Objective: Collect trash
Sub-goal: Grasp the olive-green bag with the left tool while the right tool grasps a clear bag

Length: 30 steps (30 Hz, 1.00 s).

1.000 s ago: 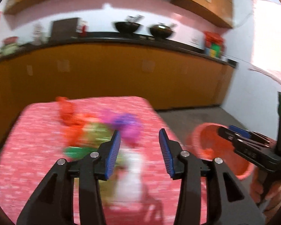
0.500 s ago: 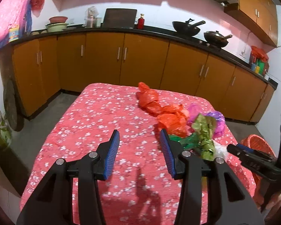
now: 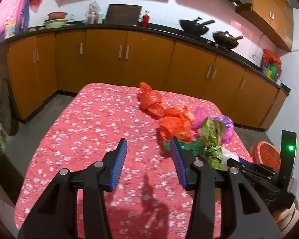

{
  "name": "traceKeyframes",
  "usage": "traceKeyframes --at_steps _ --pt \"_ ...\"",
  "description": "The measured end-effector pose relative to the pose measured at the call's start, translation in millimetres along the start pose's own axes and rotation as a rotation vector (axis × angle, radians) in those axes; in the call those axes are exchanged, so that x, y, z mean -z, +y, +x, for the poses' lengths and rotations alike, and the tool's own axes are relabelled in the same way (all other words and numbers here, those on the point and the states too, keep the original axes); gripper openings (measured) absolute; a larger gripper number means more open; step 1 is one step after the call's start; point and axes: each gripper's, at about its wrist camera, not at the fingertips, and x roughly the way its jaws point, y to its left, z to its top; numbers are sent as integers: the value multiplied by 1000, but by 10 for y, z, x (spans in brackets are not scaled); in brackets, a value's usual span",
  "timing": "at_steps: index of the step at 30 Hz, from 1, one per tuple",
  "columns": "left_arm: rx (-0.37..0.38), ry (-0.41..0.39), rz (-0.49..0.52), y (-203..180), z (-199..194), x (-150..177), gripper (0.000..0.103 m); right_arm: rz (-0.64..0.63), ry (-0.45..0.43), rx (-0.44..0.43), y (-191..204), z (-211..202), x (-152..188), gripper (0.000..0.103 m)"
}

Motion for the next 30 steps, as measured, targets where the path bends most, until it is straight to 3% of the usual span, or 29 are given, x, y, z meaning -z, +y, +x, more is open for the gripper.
traceKeyframes --at_steps 10,16,24,30 --pt "159 67 75 -604 201 12 53 -10 -49 4 -286 -387 140 23" --pt "170 109 71 -729 349 55 53 -31 -76 -23 -340 -598 201 22" --pt "176 144 79 -764 416 112 53 -25 -181 -60 -365 -941 125 22" --pt "211 180 110 -954 531 113 53 35 -248 -23 -561 -1108 16 22"
